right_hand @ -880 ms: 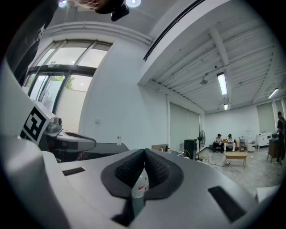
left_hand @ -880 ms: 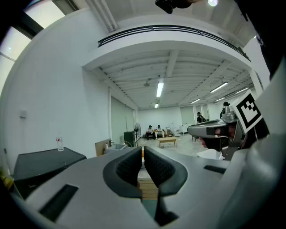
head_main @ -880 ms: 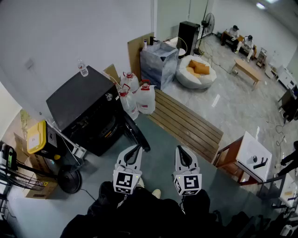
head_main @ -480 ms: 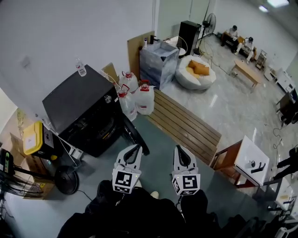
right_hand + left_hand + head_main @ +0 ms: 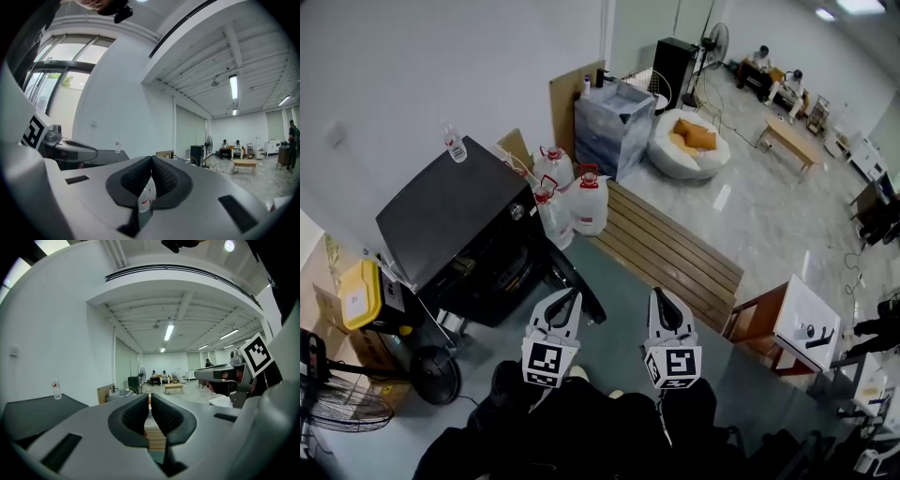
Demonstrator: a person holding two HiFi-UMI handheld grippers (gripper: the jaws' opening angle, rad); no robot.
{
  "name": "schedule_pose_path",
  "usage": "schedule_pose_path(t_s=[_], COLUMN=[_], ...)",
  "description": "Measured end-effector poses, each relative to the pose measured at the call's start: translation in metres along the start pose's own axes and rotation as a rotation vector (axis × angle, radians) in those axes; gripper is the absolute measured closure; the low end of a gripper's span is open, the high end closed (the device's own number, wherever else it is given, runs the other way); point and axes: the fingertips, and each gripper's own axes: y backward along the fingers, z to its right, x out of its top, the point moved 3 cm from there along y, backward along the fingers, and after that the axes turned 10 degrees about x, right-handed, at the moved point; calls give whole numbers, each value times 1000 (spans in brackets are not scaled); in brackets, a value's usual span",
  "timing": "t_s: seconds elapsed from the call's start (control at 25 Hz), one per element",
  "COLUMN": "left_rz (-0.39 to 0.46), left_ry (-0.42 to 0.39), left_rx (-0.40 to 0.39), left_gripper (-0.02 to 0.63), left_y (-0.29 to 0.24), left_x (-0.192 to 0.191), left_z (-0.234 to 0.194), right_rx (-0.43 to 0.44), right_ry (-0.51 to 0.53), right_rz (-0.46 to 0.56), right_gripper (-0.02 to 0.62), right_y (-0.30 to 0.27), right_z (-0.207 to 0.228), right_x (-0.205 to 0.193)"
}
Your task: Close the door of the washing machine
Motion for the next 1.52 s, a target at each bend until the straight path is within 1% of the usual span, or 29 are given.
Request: schedule_pose_path(t_s=[0.08,0.28,0.4,0.56,0.72,0.92,1.08,1.2,1.32,1.52], left_rz=[-1,-8,-25,-58,-126,-210,-263,-290,-318,-365], left_ry=[8,48,74,99,140,189,230,257,279,324], left_rx=[5,40,67,124,204,317,403,466,524,580], left_gripper=[571,571,571,571,571,571,571,571,571,571], left_y=[-4,-15,-17,-23,-30,-55,-75,-88,-90,-81], left_x=[-6,-18,-30,-51,-91,-144,-179,-205,-235,-291], left_z=[-15,-45,-54,-57,-54,-47,-50,-51,-56,-56], right_rx=[7,56,82,153,238,353,454,534,615,704], right_ry=[-2,32,17,6,-20,-73,-95,-84,-61,-21], right_rz=[-10,-50,-79,-120,-168,-260,-318,-368,-400,-436], right_gripper=[578,578,580,580,578,578,578,578,578,578], right_y=[-14,-49,-64,-84,-106,-143,-174,-192,-207,-223], right_z=[-9,-23,-22,-19,-15,2,6,4,-8,-25], right_x=[-4,-12,-23,-43,-84,-155,-196,-226,-257,-311])
